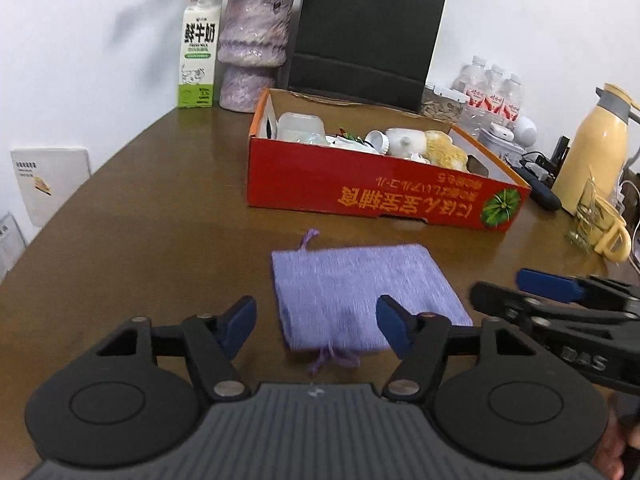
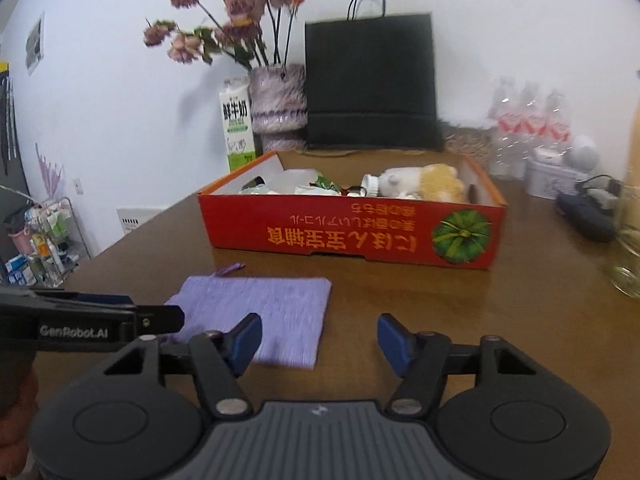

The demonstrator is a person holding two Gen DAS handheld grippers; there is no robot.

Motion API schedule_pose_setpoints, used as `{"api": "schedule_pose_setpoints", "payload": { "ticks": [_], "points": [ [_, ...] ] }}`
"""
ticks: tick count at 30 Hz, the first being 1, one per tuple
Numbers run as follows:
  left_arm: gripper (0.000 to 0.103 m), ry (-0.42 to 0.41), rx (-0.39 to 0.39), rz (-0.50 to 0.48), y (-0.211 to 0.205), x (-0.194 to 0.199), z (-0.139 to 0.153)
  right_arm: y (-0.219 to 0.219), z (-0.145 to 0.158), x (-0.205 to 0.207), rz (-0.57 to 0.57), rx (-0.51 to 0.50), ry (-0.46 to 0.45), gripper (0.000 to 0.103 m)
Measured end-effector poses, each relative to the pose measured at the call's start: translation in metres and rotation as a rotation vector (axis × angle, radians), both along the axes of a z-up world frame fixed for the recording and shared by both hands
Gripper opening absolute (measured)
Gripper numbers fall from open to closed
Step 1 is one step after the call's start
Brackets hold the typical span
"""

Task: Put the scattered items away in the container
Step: 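Close the right tool on the lavender pouch while the left tool grips it too, then lift the lavender pouch with both tools and carry it over the box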

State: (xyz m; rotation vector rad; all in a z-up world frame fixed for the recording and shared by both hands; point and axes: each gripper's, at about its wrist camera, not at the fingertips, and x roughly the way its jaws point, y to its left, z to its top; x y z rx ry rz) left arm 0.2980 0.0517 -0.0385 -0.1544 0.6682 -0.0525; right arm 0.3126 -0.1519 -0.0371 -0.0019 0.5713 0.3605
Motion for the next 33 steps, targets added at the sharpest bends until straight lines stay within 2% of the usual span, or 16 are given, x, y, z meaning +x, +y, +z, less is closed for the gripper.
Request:
{"api": "schedule_pose_setpoints", "payload": {
  "ticks": [3,6,7,10,11,13,14,15,20,24,28,33],
  "points": [
    [0.063,0.019,-0.015,0.027,0.003,0.013,-0.006,0.008,-0.008,0.028,0.01,0.008,0.046,0.056],
    [0.055,0.03,-0.036,0.049,0.006,0.021,-0.013,0.016,-0.019,0.047,0.022,0.0,0.093,0.046],
    [0.051,0.024,-0.026,0.057,0.006,0.023,-0.014,0.018,-0.022,0.051,0.024,-0.002,0.101,0.039],
    [0.031,0.015,0.002,0.067,0.002,0.025,-0.017,0.028,-0.025,0.053,0.027,-0.049,0.077,0.03],
    [0.024,0.011,0.012,0.079,0.0,0.024,-0.018,0.032,-0.025,0.052,0.027,-0.072,0.07,0.023],
    [0.022,-0.001,0.037,0.092,-0.007,0.021,-0.018,0.038,-0.025,0.05,0.032,-0.092,0.061,0.014],
    [0.014,-0.01,0.047,0.102,-0.01,0.018,-0.017,0.041,-0.025,0.049,0.036,-0.102,0.056,0.008],
    [0.007,-0.015,0.059,0.119,-0.011,0.015,-0.015,0.042,-0.024,0.047,0.041,-0.104,0.055,0.006],
    [0.004,-0.026,-0.002,0.116,-0.008,-0.007,0.001,0.027,-0.006,0.024,0.039,-0.011,0.041,0.005],
    [0.004,-0.091,-0.036,0.09,-0.018,-0.039,0.027,0.013,0.02,-0.008,0.03,0.03,-0.007,0.005],
    [0.004,-0.151,-0.047,0.056,-0.032,-0.073,0.05,-0.002,0.044,-0.047,0.023,0.044,-0.066,0.005],
    [0.004,-0.175,-0.05,-0.011,-0.054,-0.109,0.066,-0.029,0.061,-0.092,-0.001,0.09,-0.084,0.005]
  ]
}}
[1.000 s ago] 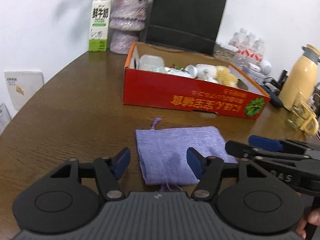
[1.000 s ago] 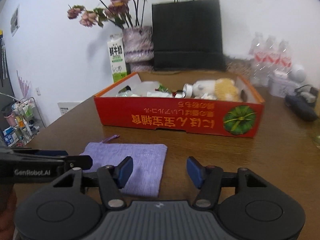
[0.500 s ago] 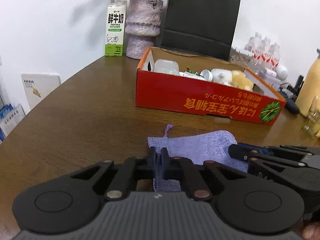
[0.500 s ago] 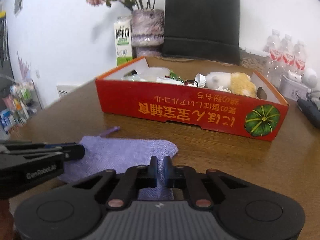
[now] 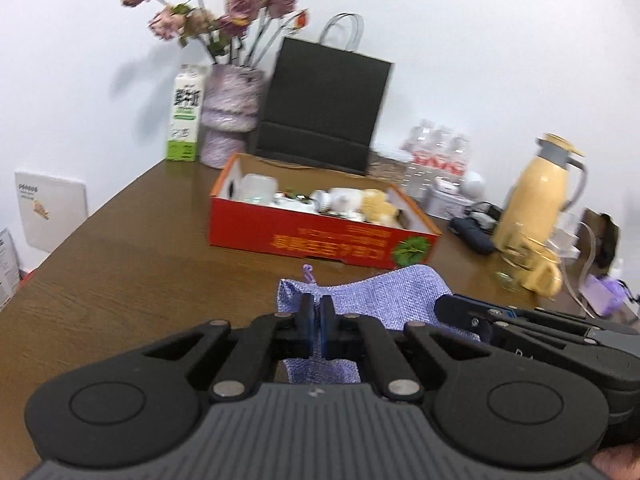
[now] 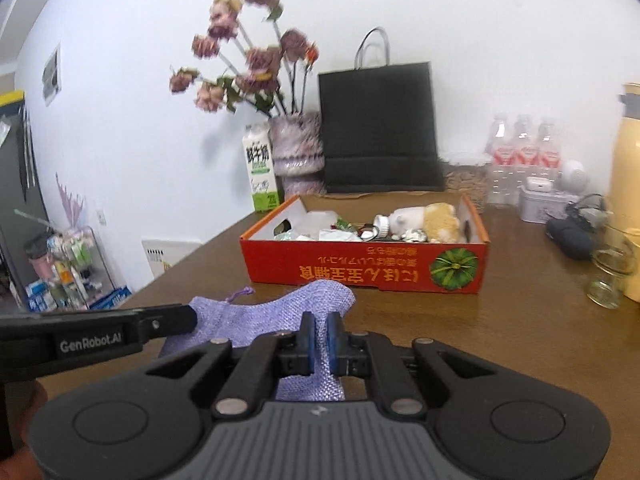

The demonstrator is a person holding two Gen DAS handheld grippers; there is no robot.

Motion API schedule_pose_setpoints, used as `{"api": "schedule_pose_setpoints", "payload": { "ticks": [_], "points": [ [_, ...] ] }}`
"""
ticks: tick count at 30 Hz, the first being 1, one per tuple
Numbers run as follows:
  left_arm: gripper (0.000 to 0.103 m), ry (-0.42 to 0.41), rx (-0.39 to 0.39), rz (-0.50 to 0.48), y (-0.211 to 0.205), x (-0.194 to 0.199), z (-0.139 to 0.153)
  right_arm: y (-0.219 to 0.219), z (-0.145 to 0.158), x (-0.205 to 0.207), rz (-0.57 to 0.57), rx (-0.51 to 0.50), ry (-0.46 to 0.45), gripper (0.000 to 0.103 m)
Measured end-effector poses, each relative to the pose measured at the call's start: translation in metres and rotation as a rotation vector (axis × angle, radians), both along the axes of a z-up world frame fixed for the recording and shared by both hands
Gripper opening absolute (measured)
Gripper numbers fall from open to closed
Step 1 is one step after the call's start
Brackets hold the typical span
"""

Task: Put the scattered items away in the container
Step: 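Lift the lavender pouch with both tools and carry it over the box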

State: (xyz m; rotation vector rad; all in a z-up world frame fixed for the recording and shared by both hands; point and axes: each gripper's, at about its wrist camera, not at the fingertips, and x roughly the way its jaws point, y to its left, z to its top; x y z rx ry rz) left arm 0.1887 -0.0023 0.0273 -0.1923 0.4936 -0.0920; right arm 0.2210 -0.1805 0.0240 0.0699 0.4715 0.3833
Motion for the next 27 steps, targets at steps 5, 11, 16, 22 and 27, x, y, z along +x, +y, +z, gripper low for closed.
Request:
{"api": "schedule_pose_setpoints", "payload": {
  "ticks": [5,11,16,22,27],
  "points": [
    [0.004,-0.04,0.016,-0.045,-0.018,-0.025,0.013,-0.021,0.009,-0.04,-0.033,0.036,-0.019,0.006],
    [0.004,-0.074,0.032,-0.068,-0.028,-0.028,0.023,-0.033,0.017,-0.057,-0.038,0.058,-0.047,0.006],
    [0.004,-0.055,-0.008,-0.099,-0.027,0.006,0.032,-0.041,0.031,-0.034,-0.047,0.071,-0.07,0.006],
    [0.004,-0.088,0.014,-0.128,-0.03,0.08,0.065,-0.045,0.067,0.031,-0.066,0.05,-0.105,0.006],
    [0.004,-0.059,0.019,-0.13,-0.033,0.16,0.089,-0.049,0.098,0.112,-0.074,0.023,-0.093,0.006]
  ]
}}
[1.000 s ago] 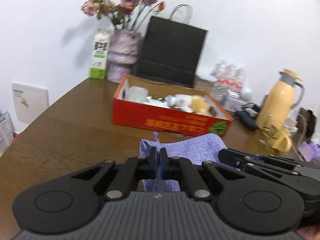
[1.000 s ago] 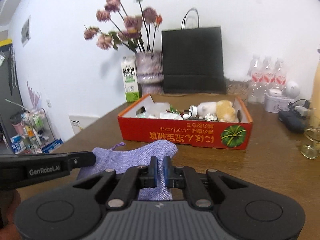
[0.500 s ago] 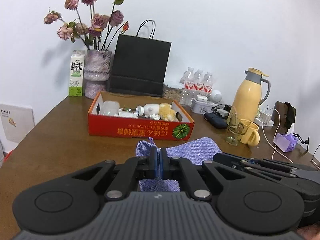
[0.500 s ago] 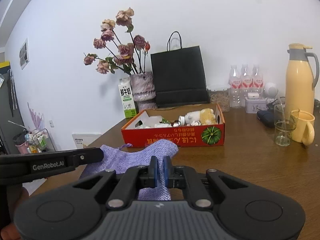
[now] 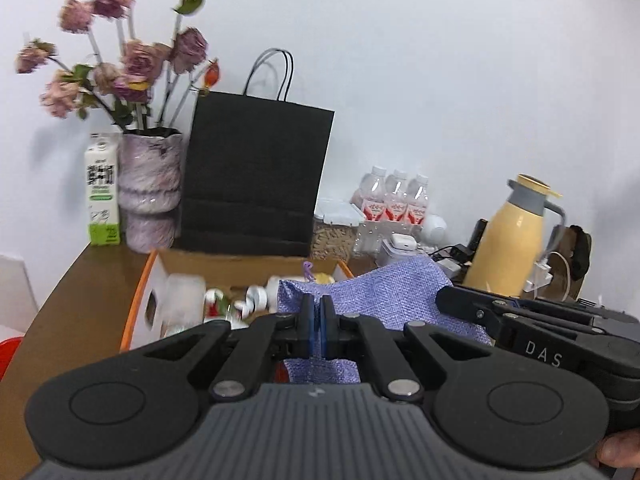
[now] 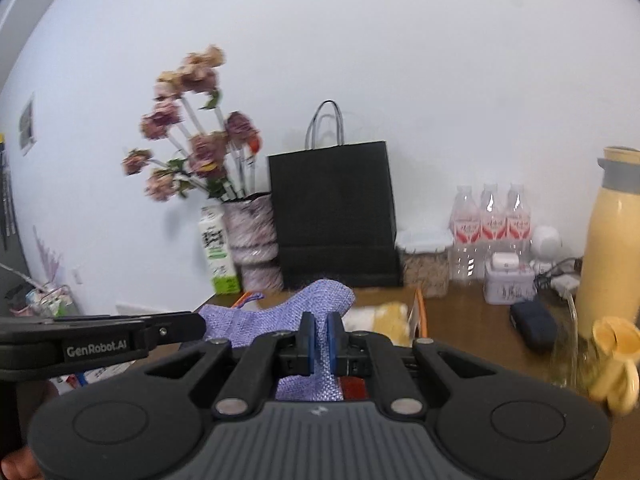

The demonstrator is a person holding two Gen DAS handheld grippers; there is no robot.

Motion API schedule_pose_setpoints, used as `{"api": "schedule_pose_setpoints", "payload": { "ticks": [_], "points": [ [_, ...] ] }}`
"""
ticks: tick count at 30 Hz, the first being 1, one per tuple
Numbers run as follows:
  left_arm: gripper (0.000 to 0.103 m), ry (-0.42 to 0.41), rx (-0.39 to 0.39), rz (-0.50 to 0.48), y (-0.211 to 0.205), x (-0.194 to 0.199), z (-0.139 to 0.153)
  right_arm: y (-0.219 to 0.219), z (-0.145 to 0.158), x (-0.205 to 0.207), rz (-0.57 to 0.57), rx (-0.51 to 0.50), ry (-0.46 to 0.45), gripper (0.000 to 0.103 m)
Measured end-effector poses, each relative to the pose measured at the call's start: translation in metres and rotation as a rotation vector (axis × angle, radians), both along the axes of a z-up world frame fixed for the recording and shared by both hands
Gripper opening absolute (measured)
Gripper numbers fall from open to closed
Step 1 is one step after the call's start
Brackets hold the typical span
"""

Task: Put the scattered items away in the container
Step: 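Lift the lavender pouch with both tools and carry it over the box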

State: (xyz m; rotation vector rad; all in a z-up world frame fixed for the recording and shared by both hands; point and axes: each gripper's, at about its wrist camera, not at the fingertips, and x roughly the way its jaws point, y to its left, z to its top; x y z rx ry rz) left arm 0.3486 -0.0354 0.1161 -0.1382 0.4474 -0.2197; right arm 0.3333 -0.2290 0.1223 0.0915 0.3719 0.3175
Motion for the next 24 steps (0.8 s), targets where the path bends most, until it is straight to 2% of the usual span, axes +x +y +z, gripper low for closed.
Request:
{"api": "schedule_pose_setpoints", "payload": {
  "ticks": [5,12,19,24],
  "points": [
    [0.004,0.037,0.044,0.035,-0.009,0.069,-0.001,-0.001,0.002,0.08,0.01,-0.004,0.101,0.006],
    [0.004,0.143,0.113,0.065,-0.011,0.139,-0.043,0.011,-0.043,0.162,-0.027,-0.09,0.234,0.006],
    [0.004,0.265,0.186,0.068,-0.004,0.173,-0.099,0.034,-0.102,0.208,-0.014,-0.188,0.353,0.007],
    [0.004,0.305,0.211,0.04,-0.001,0.175,-0.119,0.037,-0.129,0.22,-0.009,-0.206,0.434,0.012]
  ]
}}
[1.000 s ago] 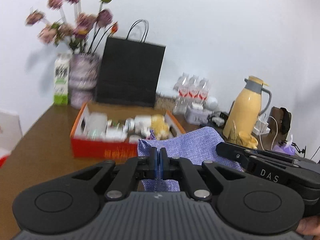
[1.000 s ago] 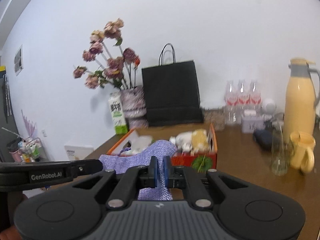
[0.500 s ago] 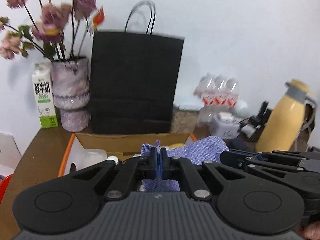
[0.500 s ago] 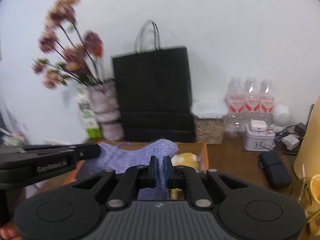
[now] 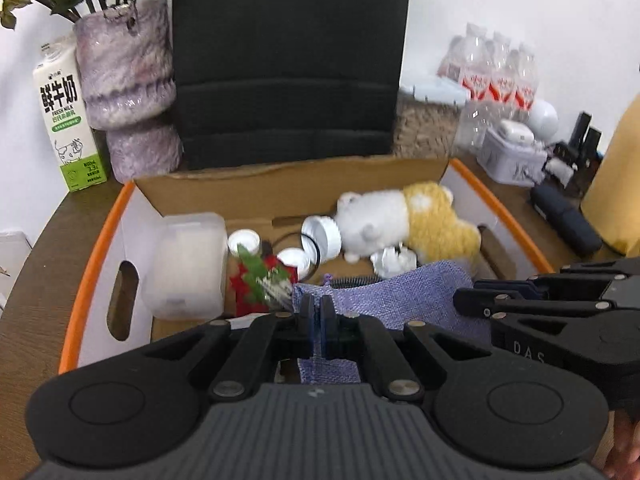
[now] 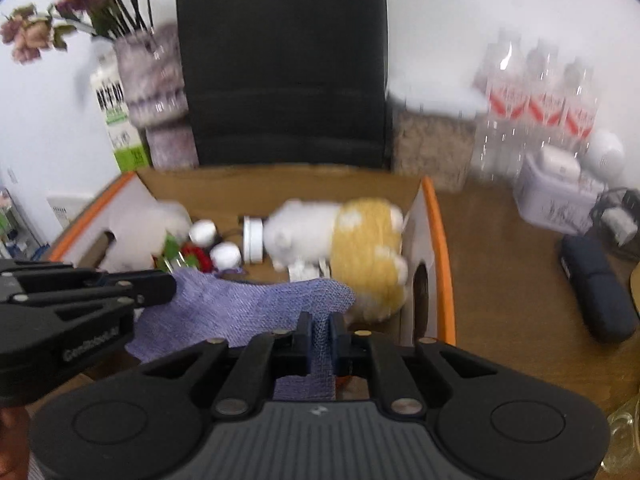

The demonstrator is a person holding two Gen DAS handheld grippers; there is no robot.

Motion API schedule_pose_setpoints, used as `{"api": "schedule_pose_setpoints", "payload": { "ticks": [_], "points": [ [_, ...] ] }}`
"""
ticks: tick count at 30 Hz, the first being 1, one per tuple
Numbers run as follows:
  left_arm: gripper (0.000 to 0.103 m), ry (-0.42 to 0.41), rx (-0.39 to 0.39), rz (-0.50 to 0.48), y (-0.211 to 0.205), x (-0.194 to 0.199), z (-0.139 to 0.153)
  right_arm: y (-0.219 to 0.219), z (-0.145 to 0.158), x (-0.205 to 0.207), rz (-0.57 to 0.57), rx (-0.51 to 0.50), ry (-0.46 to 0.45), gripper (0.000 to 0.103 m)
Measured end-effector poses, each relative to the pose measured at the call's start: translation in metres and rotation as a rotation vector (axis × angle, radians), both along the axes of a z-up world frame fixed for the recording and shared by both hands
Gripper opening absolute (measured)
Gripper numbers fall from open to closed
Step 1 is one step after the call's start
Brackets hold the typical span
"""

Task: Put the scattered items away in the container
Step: 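Open both tools to release the lavender pouch into the box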

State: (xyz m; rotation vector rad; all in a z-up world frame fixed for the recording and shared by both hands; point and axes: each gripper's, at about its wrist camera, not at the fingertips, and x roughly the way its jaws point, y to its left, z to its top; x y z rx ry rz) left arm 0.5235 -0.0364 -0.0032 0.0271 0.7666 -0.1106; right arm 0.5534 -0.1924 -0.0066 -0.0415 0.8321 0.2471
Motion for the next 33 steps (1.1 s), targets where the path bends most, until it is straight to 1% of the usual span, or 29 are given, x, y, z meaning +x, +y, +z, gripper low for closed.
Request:
{"api": "schedule_pose_setpoints", "payload": {
  "ticks": [1,3,4,5,6,7,8,9,10,11,12,13,14,16,17,19,21,23,25,27,28,29,30,31,33],
  "points": [
    [0.004,0.003,0.007,-0.007,-0.001,0.0,-0.001,0.001,-0.003,0.0,0.002,-0.011,0.009,0.016],
    [0.006,0.003,0.017,-0.002,-0.002,-0.001,-0.002,0.003,-0.004,-0.001,0.005,-0.028,0.021,0.016],
    [0.006,0.009,0.015,0.006,-0.002,0.0,0.0,0.003,-0.002,-0.002,0.001,-0.039,0.019,0.021],
    [0.006,0.016,0.009,0.009,-0.002,0.0,0.002,0.002,0.001,-0.001,-0.005,-0.047,0.017,0.03],
    [0.008,0.022,-0.004,0.011,-0.001,0.0,0.007,0.001,0.006,-0.002,-0.012,-0.05,0.012,0.036],
    [0.009,0.023,-0.011,0.015,0.0,-0.001,0.012,0.001,0.012,-0.002,-0.017,-0.049,0.003,0.047],
    [0.015,0.014,-0.016,0.021,0.001,-0.002,0.019,0.0,0.019,-0.004,-0.018,-0.049,-0.011,0.053],
    [0.024,0.001,-0.015,0.028,0.002,-0.004,0.027,0.0,0.028,-0.007,-0.016,-0.053,-0.028,0.055],
    [0.029,-0.012,-0.008,0.035,0.002,-0.007,0.035,0.0,0.038,-0.009,-0.014,-0.058,-0.045,0.057],
    [0.034,-0.025,-0.002,0.04,0.003,-0.009,0.042,0.0,0.046,-0.011,-0.008,-0.061,-0.061,0.062],
    [0.037,-0.04,0.003,0.046,0.004,-0.014,0.051,0.001,0.055,-0.015,0.0,-0.063,-0.079,0.065],
    [0.038,-0.049,0.005,0.046,0.004,-0.018,0.058,0.002,0.064,-0.019,0.007,-0.066,-0.099,0.071],
    [0.043,-0.053,0.004,0.043,0.005,-0.022,0.065,0.003,0.071,-0.023,0.012,-0.072,-0.117,0.075],
    [0.05,-0.06,0.006,0.047,0.007,-0.032,0.078,0.006,0.086,-0.035,0.02,-0.085,-0.151,0.076],
    [0.057,-0.064,0.012,0.042,0.009,-0.038,0.083,0.006,0.091,-0.041,0.022,-0.089,-0.163,0.076],
    [0.059,-0.077,0.035,0.041,0.014,-0.051,0.092,0.004,0.099,-0.053,0.037,-0.097,-0.175,0.078],
    [0.064,-0.08,0.053,0.047,0.023,-0.063,0.1,-0.003,0.105,-0.066,0.043,-0.111,-0.178,0.079],
    [0.069,-0.072,0.022,0.079,0.034,-0.075,0.108,-0.013,0.11,-0.075,0.024,-0.113,-0.176,0.079],
    [0.073,-0.055,-0.022,0.104,0.043,-0.084,0.114,-0.025,0.116,-0.083,-0.002,-0.073,-0.163,0.079],
    [0.088,-0.044,-0.063,0.131,0.047,-0.095,0.122,-0.033,0.122,-0.089,-0.017,-0.016,-0.138,0.08],
    [0.091,-0.046,-0.081,0.139,0.048,-0.101,0.125,-0.035,0.124,-0.092,-0.021,0.006,-0.13,0.08],
    [0.097,-0.045,-0.096,0.148,0.049,-0.108,0.128,-0.036,0.126,-0.097,-0.023,0.024,-0.128,0.08],
    [0.101,-0.044,-0.103,0.157,0.05,-0.114,0.13,-0.036,0.128,-0.104,-0.023,0.038,-0.129,0.08],
    [0.102,-0.047,-0.102,0.163,0.05,-0.121,0.132,-0.034,0.13,-0.111,-0.02,0.047,-0.134,0.08],
    [0.103,-0.072,-0.068,0.163,0.049,-0.138,0.135,-0.031,0.133,-0.13,-0.01,0.061,-0.157,0.082]
  ]
}}
